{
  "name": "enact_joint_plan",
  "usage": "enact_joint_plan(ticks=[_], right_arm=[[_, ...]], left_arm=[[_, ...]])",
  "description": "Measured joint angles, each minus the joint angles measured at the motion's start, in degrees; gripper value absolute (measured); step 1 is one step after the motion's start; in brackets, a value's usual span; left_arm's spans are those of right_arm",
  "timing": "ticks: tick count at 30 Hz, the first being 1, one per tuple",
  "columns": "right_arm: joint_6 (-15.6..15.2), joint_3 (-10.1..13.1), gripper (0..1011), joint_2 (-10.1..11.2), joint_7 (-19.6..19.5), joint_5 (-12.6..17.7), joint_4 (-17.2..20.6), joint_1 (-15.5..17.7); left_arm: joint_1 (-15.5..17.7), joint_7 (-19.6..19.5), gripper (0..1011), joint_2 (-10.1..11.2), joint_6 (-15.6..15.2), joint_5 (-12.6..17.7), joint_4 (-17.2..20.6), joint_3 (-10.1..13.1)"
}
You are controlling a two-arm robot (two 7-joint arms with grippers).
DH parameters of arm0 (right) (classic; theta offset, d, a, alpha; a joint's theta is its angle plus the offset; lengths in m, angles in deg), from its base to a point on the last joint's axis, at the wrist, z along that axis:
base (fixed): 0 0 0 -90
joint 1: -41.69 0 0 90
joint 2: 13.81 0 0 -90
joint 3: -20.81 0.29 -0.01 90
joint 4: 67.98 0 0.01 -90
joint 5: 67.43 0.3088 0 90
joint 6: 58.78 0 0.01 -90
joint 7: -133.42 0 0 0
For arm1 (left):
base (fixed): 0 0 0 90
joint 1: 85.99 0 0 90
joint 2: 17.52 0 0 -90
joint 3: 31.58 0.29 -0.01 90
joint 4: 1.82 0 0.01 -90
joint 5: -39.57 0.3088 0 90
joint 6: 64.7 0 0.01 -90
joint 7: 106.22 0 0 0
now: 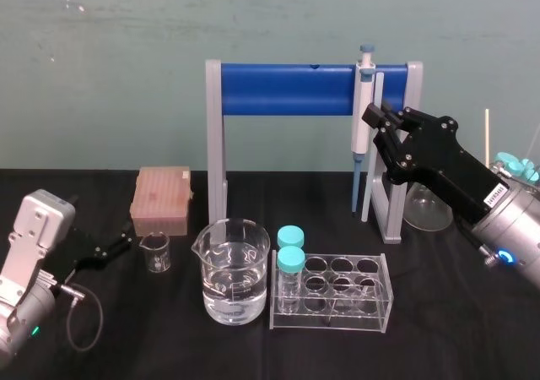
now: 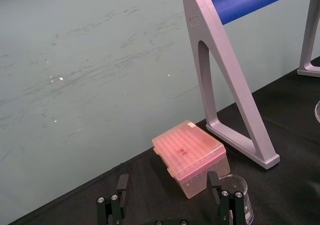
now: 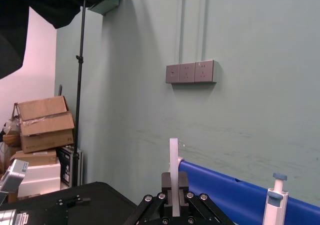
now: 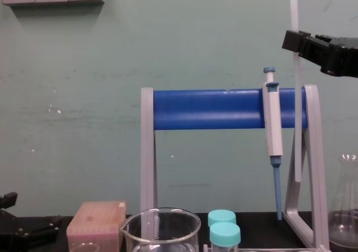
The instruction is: Pick up the stirring rod with one hand, then place it down.
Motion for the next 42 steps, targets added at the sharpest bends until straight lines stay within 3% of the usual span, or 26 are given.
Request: enact_joint_plan(ticks=[31,42], right_arm=[[0.2,0.3,69,0.3,0.2,0.0,0.2,0.6],[-0.6,-1.6,68,2.2,6.8,5.8,-3.9,1.3]], left_arm=[[0.0,0.0,1000,0.0,0.0,0.0,0.0,0.0],[0.0,0.0,1000,0.0,0.0,0.0,0.0,0.0]])
